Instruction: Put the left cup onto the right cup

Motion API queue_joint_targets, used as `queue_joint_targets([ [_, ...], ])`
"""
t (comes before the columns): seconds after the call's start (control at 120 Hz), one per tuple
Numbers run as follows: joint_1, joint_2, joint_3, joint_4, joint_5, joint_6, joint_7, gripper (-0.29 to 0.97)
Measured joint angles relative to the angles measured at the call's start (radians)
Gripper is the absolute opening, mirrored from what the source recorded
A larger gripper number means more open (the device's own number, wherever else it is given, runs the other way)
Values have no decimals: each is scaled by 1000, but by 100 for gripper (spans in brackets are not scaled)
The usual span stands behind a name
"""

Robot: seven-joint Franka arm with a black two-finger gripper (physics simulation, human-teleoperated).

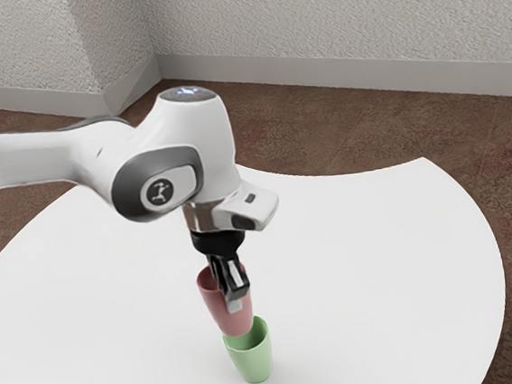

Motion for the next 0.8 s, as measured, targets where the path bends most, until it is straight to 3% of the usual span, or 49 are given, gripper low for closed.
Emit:
queue_joint_targets([
  [0.8, 0, 50, 0, 8, -2, 30, -2, -10],
])
